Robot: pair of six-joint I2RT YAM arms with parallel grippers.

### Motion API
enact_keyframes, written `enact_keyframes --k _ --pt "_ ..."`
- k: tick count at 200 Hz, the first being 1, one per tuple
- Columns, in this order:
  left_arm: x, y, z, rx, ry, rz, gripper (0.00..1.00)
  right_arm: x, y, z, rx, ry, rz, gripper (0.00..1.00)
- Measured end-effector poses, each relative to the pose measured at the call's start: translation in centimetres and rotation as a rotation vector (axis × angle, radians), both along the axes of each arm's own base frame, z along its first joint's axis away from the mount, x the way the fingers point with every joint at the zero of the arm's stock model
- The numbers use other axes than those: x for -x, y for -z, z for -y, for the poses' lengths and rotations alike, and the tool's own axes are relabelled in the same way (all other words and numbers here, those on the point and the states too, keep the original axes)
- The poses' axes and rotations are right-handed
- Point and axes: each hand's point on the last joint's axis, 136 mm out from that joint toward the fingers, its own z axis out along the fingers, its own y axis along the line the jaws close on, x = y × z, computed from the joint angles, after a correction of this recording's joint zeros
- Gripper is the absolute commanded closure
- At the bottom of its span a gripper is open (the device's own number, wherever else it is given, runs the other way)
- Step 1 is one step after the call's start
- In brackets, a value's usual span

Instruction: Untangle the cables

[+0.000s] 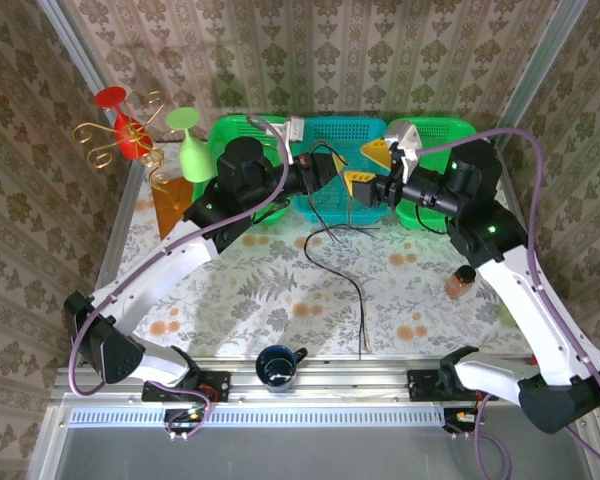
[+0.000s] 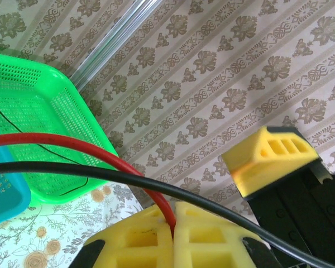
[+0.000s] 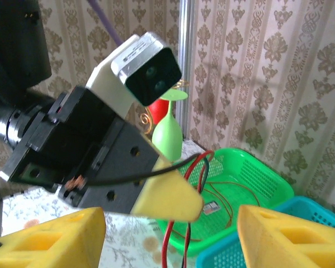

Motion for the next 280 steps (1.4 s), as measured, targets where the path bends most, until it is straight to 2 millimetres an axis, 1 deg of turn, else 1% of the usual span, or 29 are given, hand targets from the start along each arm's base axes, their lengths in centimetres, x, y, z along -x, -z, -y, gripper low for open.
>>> enact_keyframes --k 18,40,67,103,125,147,169,176,183,191,198,214,227,240,258,270,280 --pt "0.1 0.0 0.0 0.0 0.004 0.0 1.0 -0.9 0.1 -0.7 -0.03 -0.024 -0.018 0.39" --pt "0.1 0.0 0.0 0.0 0.006 0.0 1.0 -2.0 0.4 -1.5 -0.054 -0.047 -0.045 0.45" --pt "-0.1 0.0 -0.1 0.0 0.001 -0.001 1.0 -2.5 -0.2 -2.1 -0.085 -0.074 -0.051 0.51" --pt "0.0 -0.1 -0.2 0.002 0.002 0.001 1.0 -2.7 -1.4 -2.7 -0.116 -0.11 -0.047 0.5" --pt "0.2 -0.2 -0.4 0.003 0.002 0.001 1.0 -2.7 -1.9 -3.0 -0.123 -0.125 -0.044 0.5" --pt "0.3 -0.3 -0.5 0.003 0.002 0.002 1.0 -3.0 -2.0 -3.1 -0.131 -0.13 -0.045 0.52" --pt "0.3 -0.3 -0.5 0.003 0.002 0.003 1.0 -3.3 -2.1 -3.4 -0.136 -0.14 -0.057 0.6" --pt "0.3 -0.3 -0.5 0.003 0.002 0.002 1.0 -3.5 -2.1 -3.5 -0.136 -0.143 -0.06 0.64" --pt "0.3 -0.3 -0.5 0.003 0.002 0.001 1.0 -3.6 -2.1 -3.7 -0.136 -0.146 -0.061 0.72" --pt "0.3 -0.2 -0.5 0.001 0.002 0.0 1.0 -3.7 -2.1 -3.7 -0.138 -0.146 -0.065 0.84" --pt "0.3 -0.2 -0.5 0.0 0.002 -0.001 1.0 -3.8 -2.1 -3.7 -0.139 -0.146 -0.068 0.99" --pt "0.4 0.1 -0.5 -0.006 0.002 -0.007 1.0 -4.0 -2.3 -3.7 -0.14 -0.141 -0.066 1.0" --pt "0.4 0.5 -0.6 -0.013 0.002 -0.014 1.0 -4.6 -2.5 -3.4 -0.136 -0.1 -0.048 1.0" --pt "0.5 0.8 -0.7 -0.032 0.002 -0.012 1.0 -5.9 -2.7 -2.6 -0.125 0.009 -0.027 1.0" --pt "0.9 2.1 -1.0 -0.104 0.004 -0.013 1.0 -8.3 -2.8 -0.4 -0.061 0.261 -0.005 1.0" --pt "1.1 2.9 -1.2 -0.161 0.006 -0.011 1.0 -9.0 -3.1 1.1 -0.034 0.379 0.019 1.0" --pt "1.4 3.6 -1.5 -0.206 0.01 -0.011 1.0 -9.5 -2.9 2.5 -0.018 0.465 0.032 1.0"
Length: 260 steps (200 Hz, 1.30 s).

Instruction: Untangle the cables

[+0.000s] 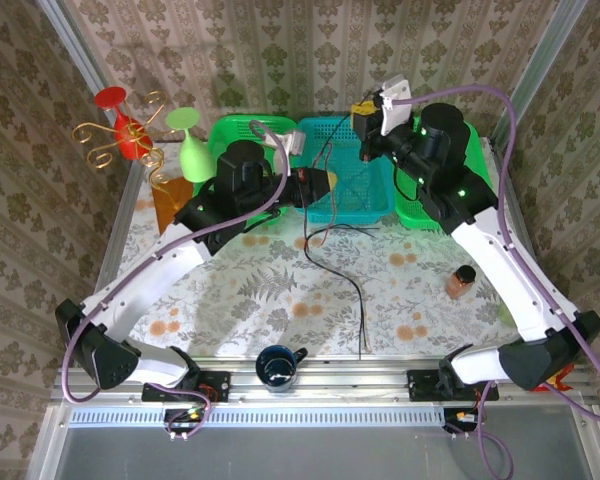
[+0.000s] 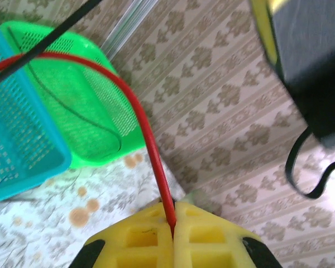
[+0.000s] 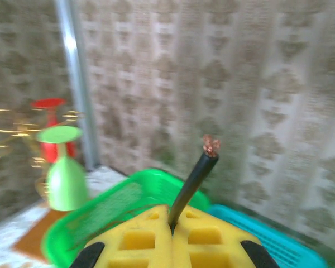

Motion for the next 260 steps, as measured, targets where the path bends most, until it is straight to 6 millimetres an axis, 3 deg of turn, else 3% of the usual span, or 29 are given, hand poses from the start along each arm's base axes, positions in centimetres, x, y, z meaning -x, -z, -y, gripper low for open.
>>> enact_keyframes --k 43,91,176,215,238,260 --pt "1.3 2.9 -2.8 -0.228 -0.009 0.043 1.0 -1.1 2.9 6.1 0.072 0.292 -0.047 1.0" --pt "1.2 2.5 -9.9 -0.439 -0.138 0.181 1.0 -0.5 3.4 11.4 0.101 0.552 -0.049 1.0" --pt "0.4 1.7 -18.8 -0.722 -0.393 0.362 1.0 1.6 3.5 18.4 0.132 0.872 -0.024 1.0" --pt "0.6 1.7 -24.0 -0.8 -0.574 0.361 1.0 2.3 3.1 21.6 0.129 1.003 -0.015 1.0" --pt "1.3 1.3 -26.6 -0.804 -0.675 0.37 1.0 3.0 2.6 22.9 0.119 1.039 -0.004 1.0" --pt "1.9 0.9 -27.7 -0.784 -0.724 0.385 1.0 3.7 1.9 23.4 0.103 1.042 0.014 1.0"
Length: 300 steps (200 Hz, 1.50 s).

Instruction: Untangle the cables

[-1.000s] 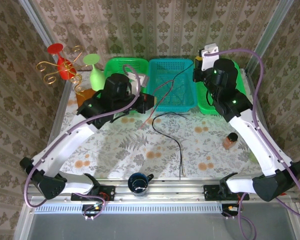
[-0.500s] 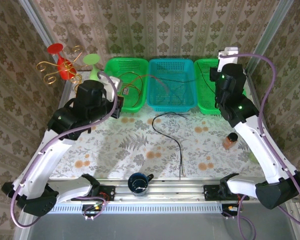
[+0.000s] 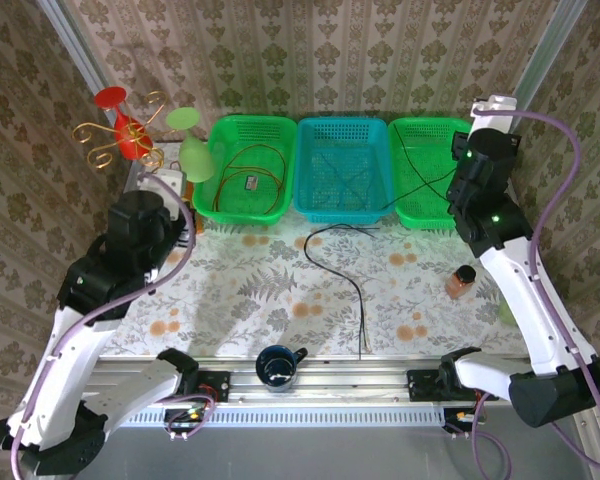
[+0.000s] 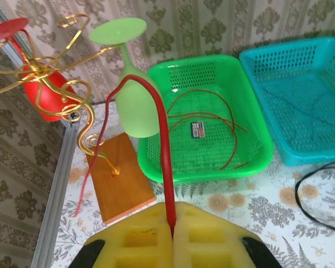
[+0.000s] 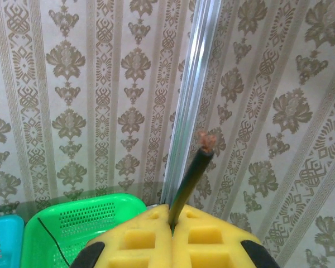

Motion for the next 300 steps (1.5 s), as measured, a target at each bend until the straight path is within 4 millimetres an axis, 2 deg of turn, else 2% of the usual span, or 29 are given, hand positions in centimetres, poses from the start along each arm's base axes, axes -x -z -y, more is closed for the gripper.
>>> enact_keyframes --k 40,60,112,134,151,171,184,202,227,247,279,300 --pt "0.0 -0.2 0.0 0.024 0.0 0.01 1.0 -0.6 -1.5 -1.4 0.026 -0.12 0.029 1.0" --pt "-0.3 0.2 0.7 0.053 0.014 -0.01 1.0 -1.5 -3.2 -2.5 0.041 -0.185 0.054 1.0" --pt "-1.1 4.8 3.2 0.122 0.06 -0.144 1.0 -2.3 -8.9 -4.0 0.074 -0.279 0.178 1.0" --pt "-1.0 5.9 3.7 0.137 0.069 -0.178 1.0 -2.5 -10.9 -4.2 0.101 -0.291 0.213 1.0" --pt "-1.0 6.2 3.9 0.148 0.075 -0.189 1.0 -2.9 -11.8 -4.1 0.117 -0.289 0.229 1.0" --pt "-0.9 6.5 4.1 0.157 0.079 -0.199 1.0 -3.7 -11.6 -3.6 0.14 -0.273 0.223 1.0" --pt "-0.8 6.8 4.2 0.165 0.082 -0.21 1.0 -4.8 -10.6 -3.2 0.16 -0.256 0.206 1.0" --pt "-0.7 7.0 4.3 0.174 0.086 -0.219 1.0 -7.1 -8.0 -2.9 0.189 -0.239 0.152 1.0" --pt "-0.7 7.1 4.4 0.176 0.091 -0.221 1.0 -10.8 -2.1 -2.7 0.222 -0.214 0.023 1.0" --pt "-0.6 6.9 4.4 0.179 0.092 -0.217 1.0 -12.7 2.9 -2.1 0.24 -0.185 -0.089 1.0" --pt "-0.1 6.5 4.1 0.193 0.093 -0.198 1.0 -13.8 9.2 -0.8 0.228 -0.161 -0.258 1.0" --pt "0.1 6.4 4.0 0.206 0.089 -0.195 1.0 -13.9 13.6 -0.4 0.162 -0.168 -0.381 1.0"
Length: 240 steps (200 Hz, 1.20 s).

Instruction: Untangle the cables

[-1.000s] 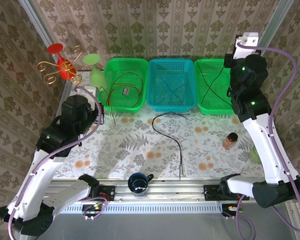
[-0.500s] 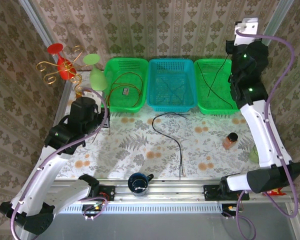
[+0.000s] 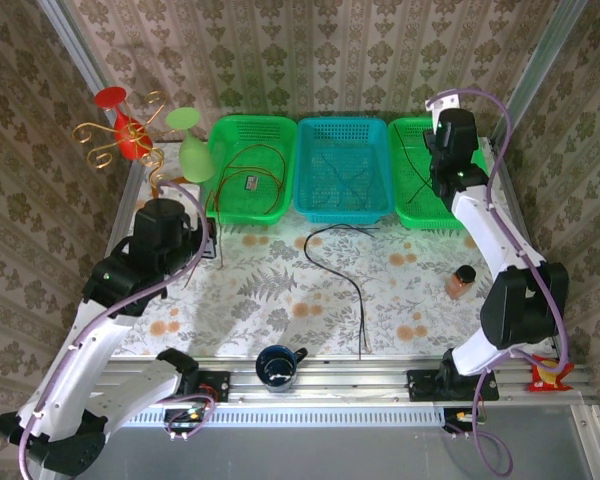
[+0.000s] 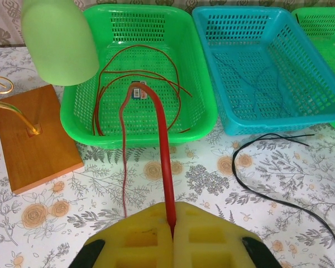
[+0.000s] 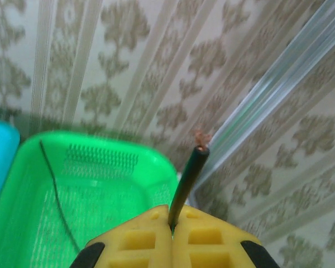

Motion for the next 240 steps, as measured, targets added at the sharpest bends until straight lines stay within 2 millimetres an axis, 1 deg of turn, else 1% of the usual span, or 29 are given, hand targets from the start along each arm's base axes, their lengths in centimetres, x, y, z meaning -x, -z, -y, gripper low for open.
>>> enact_keyframes --k 11,22,25,28,38,47,52,55,69,87,94,102,119,121,126,141,144,149,165,173,187,195,208,225,236,240 --pt "0.0 0.2 0.0 0.003 -0.002 -0.002 1.0 -0.1 2.6 0.1 -0.034 0.015 -0.07 1.0" --pt "0.0 0.3 0.0 0.009 -0.003 -0.005 1.0 -0.2 5.8 0.0 -0.078 0.033 -0.147 1.0" --pt "0.0 0.3 0.1 0.01 -0.003 -0.005 1.0 -0.3 6.4 0.0 -0.083 0.034 -0.163 1.0" --pt "0.0 0.3 0.1 0.011 -0.003 -0.004 1.0 -0.4 7.6 -0.1 -0.097 0.035 -0.19 1.0" --pt "0.0 0.3 0.2 0.014 0.0 -0.003 1.0 -0.5 10.5 -0.3 -0.121 0.04 -0.262 1.0" --pt "-0.1 0.2 0.3 0.018 0.003 -0.001 1.0 -0.5 13.4 -0.6 -0.142 0.043 -0.341 1.0" --pt "-0.1 0.2 0.3 0.021 0.005 0.0 1.0 -0.5 14.6 -0.7 -0.147 0.047 -0.376 1.0" --pt "-0.1 0.2 0.3 0.023 0.005 0.0 1.0 -0.6 15.6 -0.7 -0.155 0.049 -0.404 1.0" --pt "0.0 0.2 0.4 0.031 0.008 -0.004 1.0 -1.1 18.7 -0.8 -0.176 0.065 -0.495 1.0" --pt "0.0 0.2 0.5 0.04 0.007 -0.009 1.0 -1.5 21.5 -0.6 -0.206 0.087 -0.579 1.0" --pt "0.0 0.2 0.5 0.043 0.005 -0.011 1.0 -1.6 22.3 -0.5 -0.218 0.099 -0.606 0.92" --pt "0.0 0.2 0.6 0.045 0.004 -0.012 1.0 -1.8 23.0 -0.1 -0.229 0.114 -0.634 0.86" --pt "0.0 0.2 0.6 0.05 0.005 -0.014 1.0 -2.0 23.9 0.5 -0.243 0.137 -0.669 0.72" --pt "0.0 0.2 0.6 0.051 0.004 -0.014 1.0 -2.0 23.9 0.6 -0.252 0.145 -0.669 0.68" --pt "0.0 0.2 0.6 0.052 0.004 -0.015 1.0 -1.9 24.0 0.8 -0.254 0.146 -0.678 0.61" --pt "0.0 0.2 0.6 0.057 0.002 -0.016 1.0 -1.4 24.2 1.0 -0.275 0.152 -0.697 0.31" --pt "0.0 0.2 0.6 0.058 0.002 -0.016 1.0 -1.4 24.1 1.1 -0.28 0.154 -0.698 0.26" --pt "0.0 0.2 0.6 0.058 0.001 -0.016 1.0 -1.3 24.1 1.1 -0.288 0.152 -0.703 0.21" --pt "0.1 0.1 0.6 0.064 0.0 -0.017 1.0 -1.3 23.5 1.2 -0.297 0.151 -0.705 0.1" --pt "0.1 0.0 0.6 0.068 -0.002 -0.017 1.0 -1.3 22.9 1.3 -0.305 0.153 -0.692 0.01" --pt "-0.1 -0.7 0.7 0.078 -0.003 -0.009 1.0 -1.1 21.1 1.3 -0.316 0.149 -0.664 0.0" --pt "-0.2 -1.4 0.9 0.084 -0.002 0.0 1.0 -0.9 19.5 1.2 -0.325 0.141 -0.635 0.0" --pt "-0.5 -2.9 1.1 0.101 0.003 0.023 1.0 -0.7 16.2 0.9 -0.341 0.118 -0.568 0.0" --pt "-0.9 -4.8 1.6 0.123 0.014 0.055 1.0 0.0 11.1 0.5 -0.372 0.083 -0.461 0.0" --pt "-1.1 -6.0 2.0 0.138 0.024 0.076 1.0 0.6 8.3 0.2 -0.399 0.059 -0.402 0.0" --pt "-1.2 -6.3 2.2 0.142 0.028 0.081 1.0 0.8 7.6 0.1 -0.41 0.052 -0.385 0.0"
